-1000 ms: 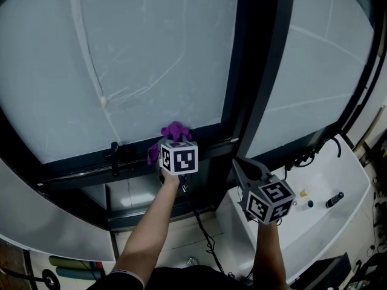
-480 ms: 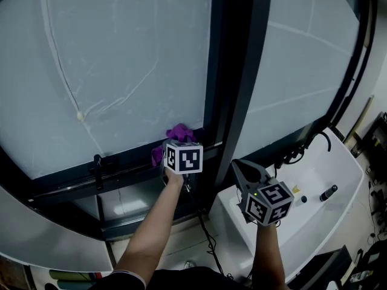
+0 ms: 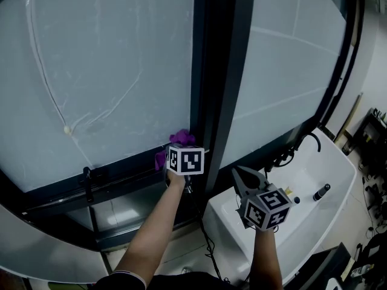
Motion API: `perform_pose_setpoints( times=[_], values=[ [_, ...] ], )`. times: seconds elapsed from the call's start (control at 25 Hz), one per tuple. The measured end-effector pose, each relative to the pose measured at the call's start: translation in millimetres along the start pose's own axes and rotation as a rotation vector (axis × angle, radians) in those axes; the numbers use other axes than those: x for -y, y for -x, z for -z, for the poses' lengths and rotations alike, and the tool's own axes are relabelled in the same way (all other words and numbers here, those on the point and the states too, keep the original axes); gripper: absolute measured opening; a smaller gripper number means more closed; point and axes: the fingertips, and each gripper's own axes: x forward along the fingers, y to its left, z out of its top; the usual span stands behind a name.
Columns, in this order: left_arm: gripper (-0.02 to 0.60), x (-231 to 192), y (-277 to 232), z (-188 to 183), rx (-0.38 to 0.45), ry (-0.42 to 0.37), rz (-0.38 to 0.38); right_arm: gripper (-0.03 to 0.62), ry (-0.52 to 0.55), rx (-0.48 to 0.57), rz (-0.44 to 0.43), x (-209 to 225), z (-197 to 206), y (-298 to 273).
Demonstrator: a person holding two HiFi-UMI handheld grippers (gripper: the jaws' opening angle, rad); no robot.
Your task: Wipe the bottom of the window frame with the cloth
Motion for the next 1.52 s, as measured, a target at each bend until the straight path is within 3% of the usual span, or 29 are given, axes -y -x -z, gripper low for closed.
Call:
perform_pose_setpoints(
  times=[0.24,0.52,0.72,1.04,1.24,1.52],
  values=[
    [0.087,15.7,-4.5,-1.4,-0.014,0.005,0.064,0.015,-0.016,0.003,0.031,9.6,2.8,10.9],
    [0.086,29.2,11.1,3.3,-0.004,-0.044,0.163,0.015,-0.001,0.006,0.019,-3.6,-1.7,14.5],
    [0.086,17.3,48.2,-12.2,0.088,-0.124,0.166,0.015,0.02,0.016,0.006,-18.8,-9.0,12.2],
    [0.086,-22.7,125.0,-28.8,0.214,-0.08,0.176,0.015,0.063,0.03,-0.093,-84.8,-22.2,-8.8],
    [0.086,-73.6,181.3,-29.6,0.271,-0.069,0.125,0.015,0.087,0.041,-0.175,-141.1,-28.4,-26.5],
    [0.086,-164.3,258.7,-27.1,0.329,-0.057,-0.046,0.015,0.103,0.101,-0.299,-225.3,-50.7,-49.8]
  ],
)
